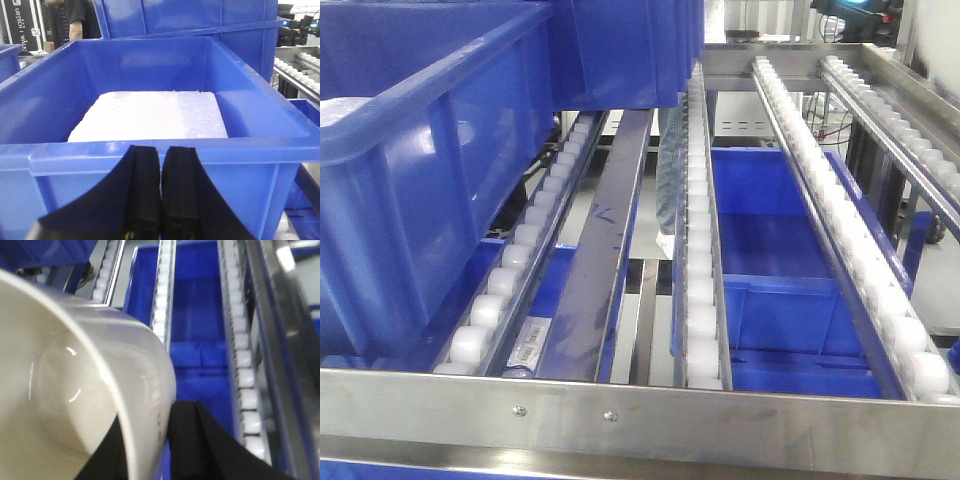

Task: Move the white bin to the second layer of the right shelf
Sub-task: 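Extend the right gripper with the bin over the roller shelf level, then lower the white bin onto the rollers with the right gripper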

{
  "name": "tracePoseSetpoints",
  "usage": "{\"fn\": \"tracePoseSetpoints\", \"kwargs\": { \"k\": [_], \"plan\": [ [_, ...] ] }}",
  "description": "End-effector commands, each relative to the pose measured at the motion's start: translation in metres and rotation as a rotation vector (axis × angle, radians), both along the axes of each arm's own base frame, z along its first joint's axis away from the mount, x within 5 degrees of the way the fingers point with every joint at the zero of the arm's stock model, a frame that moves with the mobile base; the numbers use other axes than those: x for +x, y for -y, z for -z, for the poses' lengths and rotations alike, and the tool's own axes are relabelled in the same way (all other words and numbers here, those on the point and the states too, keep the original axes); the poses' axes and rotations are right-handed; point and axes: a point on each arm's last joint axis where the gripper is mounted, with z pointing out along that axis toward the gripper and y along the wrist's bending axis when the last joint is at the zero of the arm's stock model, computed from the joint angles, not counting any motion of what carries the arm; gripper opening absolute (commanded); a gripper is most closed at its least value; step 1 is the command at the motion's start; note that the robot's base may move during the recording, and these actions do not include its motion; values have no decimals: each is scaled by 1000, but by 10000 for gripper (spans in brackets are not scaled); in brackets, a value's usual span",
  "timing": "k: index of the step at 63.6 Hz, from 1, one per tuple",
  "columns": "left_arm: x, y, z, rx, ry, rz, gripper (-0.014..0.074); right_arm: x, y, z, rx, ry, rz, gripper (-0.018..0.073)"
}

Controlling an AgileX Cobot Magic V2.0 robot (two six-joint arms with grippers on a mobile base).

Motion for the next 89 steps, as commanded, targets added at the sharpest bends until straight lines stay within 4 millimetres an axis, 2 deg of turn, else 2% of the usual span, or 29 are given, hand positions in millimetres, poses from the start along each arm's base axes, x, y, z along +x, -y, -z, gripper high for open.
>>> {"fn": "tracePoseSetpoints", "kwargs": {
  "k": [1,10,20,35,44,89],
  "plan": [
    [0,0,3,-23,65,-2,85,20,0,-11,38,60,19,56],
    [0,0,3,-23,65,-2,85,50,0,2,49,-51,21,56],
    [0,0,3,-23,65,-2,85,86,-4,26,52,-197,10,56],
    [0,0,3,-23,65,-2,85,120,-31,49,31,-321,-91,56],
    [0,0,3,-23,65,-2,85,129,-43,51,22,-334,-131,56],
    [0,0,3,-23,65,-2,85,144,-55,78,0,-424,-158,56]
  ]
}}
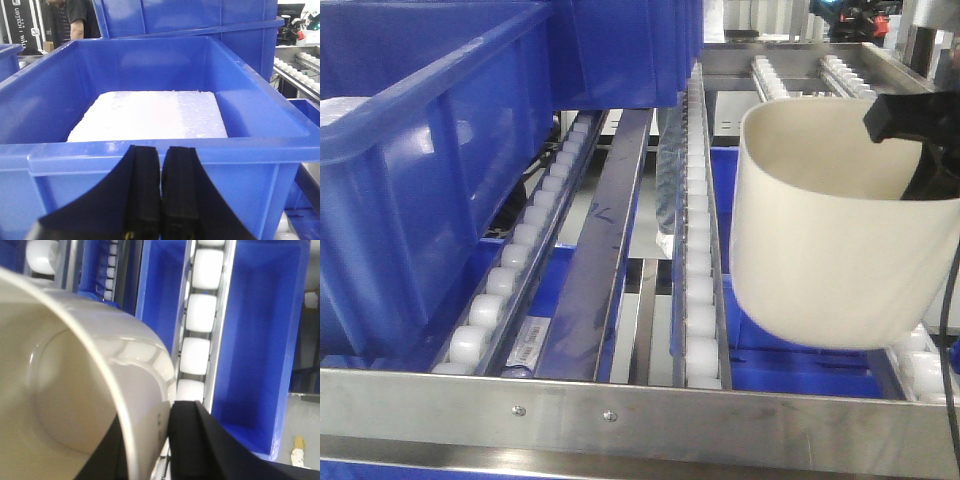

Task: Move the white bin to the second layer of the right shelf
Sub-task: 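Lower the white bin onto the rollers with the right gripper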

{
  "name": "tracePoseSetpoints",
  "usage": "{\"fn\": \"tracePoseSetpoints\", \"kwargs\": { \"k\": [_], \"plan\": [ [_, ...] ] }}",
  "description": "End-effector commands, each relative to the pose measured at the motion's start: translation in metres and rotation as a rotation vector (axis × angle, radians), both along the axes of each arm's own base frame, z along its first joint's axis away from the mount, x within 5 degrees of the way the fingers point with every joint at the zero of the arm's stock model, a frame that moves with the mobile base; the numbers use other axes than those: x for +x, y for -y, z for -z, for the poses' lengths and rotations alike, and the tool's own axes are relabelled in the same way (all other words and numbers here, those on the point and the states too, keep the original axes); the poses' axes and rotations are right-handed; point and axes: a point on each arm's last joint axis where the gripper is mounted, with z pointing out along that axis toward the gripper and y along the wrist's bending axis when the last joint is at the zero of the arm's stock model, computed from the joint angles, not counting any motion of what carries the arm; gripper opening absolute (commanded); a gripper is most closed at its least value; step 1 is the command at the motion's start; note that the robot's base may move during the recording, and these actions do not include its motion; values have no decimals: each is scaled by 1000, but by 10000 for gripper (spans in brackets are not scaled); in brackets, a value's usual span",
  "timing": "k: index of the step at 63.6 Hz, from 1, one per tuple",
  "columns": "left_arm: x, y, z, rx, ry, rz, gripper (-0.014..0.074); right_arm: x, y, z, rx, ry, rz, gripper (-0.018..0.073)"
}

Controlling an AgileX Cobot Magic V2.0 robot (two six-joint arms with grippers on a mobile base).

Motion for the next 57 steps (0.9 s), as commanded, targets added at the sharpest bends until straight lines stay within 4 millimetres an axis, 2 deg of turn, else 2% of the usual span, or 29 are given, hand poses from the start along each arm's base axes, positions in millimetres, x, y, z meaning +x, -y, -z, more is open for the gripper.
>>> {"fn": "tracePoseSetpoints", "kwargs": {
  "k": [1,31,43,57],
  "plan": [
    [0,0,3,-23,65,-2,85,8,-1,-18,24,108,14,56],
    [0,0,3,-23,65,-2,85,1,-12,-8,15,83,-37,56],
    [0,0,3,-23,65,-2,85,-13,-8,5,10,84,-29,56],
    [0,0,3,-23,65,-2,85,-15,-7,10,9,88,-26,56]
  ]
}}
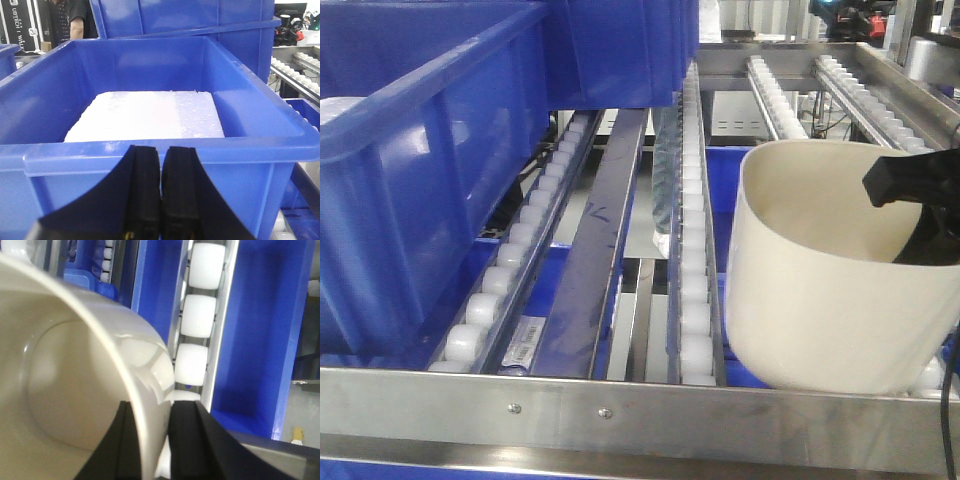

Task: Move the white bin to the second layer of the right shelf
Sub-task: 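Lower the white bin onto the rollers with the right gripper, then open the right gripper and release the bin's rim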

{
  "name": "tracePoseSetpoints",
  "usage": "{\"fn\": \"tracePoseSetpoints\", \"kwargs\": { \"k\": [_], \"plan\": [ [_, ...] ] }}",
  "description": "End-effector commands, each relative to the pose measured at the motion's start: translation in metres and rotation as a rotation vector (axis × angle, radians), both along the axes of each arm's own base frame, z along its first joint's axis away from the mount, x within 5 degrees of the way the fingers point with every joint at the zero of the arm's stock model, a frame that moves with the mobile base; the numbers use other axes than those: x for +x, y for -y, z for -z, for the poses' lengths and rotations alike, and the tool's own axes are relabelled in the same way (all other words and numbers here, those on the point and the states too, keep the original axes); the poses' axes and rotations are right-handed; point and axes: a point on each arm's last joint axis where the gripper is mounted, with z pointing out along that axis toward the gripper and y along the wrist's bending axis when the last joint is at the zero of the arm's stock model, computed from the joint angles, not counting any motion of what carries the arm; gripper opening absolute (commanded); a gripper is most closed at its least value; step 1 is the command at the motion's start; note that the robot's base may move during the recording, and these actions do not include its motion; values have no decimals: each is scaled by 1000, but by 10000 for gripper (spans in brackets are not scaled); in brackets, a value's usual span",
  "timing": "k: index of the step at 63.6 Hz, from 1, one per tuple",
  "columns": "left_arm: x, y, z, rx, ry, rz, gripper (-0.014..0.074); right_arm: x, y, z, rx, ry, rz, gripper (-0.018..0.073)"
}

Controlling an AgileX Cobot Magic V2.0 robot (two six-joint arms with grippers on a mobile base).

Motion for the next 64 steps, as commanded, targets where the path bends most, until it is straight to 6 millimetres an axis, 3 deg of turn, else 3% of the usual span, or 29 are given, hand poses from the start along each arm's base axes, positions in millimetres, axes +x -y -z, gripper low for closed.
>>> {"fn": "tracePoseSetpoints", "kwargs": {
  "k": [1,22,28,36,41,64],
  "plan": [
    [0,0,3,-23,65,-2,85,4,-1,-17,21,103,5,56],
    [0,0,3,-23,65,-2,85,8,-1,-20,31,163,14,71],
    [0,0,3,-23,65,-2,85,10,-1,-22,34,183,17,188],
    [0,0,3,-23,65,-2,85,11,-1,-23,38,202,20,442],
    [0,0,3,-23,65,-2,85,11,-1,-24,39,207,21,510],
    [0,0,3,-23,65,-2,85,12,-1,-31,47,237,22,508]
  ]
}}
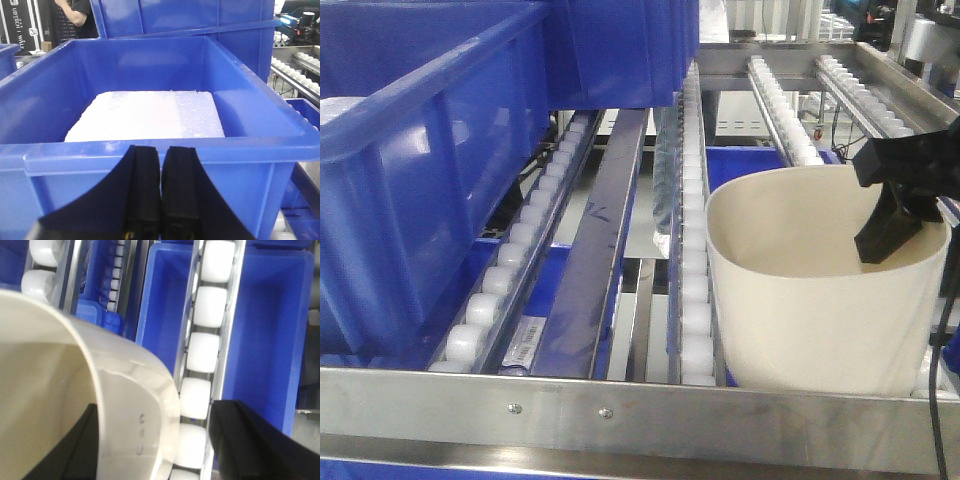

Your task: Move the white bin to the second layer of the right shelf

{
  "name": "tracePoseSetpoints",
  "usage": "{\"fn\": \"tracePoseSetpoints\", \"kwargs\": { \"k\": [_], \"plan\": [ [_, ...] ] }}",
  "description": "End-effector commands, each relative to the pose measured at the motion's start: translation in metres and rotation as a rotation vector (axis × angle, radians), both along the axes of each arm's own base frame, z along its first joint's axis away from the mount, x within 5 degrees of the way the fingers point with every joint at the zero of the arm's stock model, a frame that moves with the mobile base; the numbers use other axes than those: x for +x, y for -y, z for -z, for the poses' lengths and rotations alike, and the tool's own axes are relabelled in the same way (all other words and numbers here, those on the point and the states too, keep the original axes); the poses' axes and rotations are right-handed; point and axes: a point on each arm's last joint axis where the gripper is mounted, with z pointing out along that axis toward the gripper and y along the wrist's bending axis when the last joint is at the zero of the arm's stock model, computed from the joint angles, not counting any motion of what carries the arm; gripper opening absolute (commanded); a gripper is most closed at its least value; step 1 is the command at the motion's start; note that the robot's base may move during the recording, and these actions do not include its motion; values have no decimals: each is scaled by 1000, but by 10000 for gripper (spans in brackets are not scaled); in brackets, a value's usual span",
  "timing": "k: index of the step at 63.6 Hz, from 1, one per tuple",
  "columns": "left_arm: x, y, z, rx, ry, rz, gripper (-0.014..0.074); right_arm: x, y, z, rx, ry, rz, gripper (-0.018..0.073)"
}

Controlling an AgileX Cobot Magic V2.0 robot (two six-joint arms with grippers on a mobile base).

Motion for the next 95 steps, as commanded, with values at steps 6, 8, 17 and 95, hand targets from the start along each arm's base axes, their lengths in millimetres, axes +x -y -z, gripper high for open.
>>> {"fn": "tracePoseSetpoints", "kwargs": {
  "k": [6,8,17,95],
  "plan": [
    [0,0,3,-23,65,-2,85,7,-1,-40,44,189,9,508],
    [0,0,3,-23,65,-2,85,6,-1,-46,49,208,8,508],
    [0,0,3,-23,65,-2,85,-1,1,-68,70,287,9,508],
    [0,0,3,-23,65,-2,85,-156,65,-105,123,895,238,57]
  ]
}}
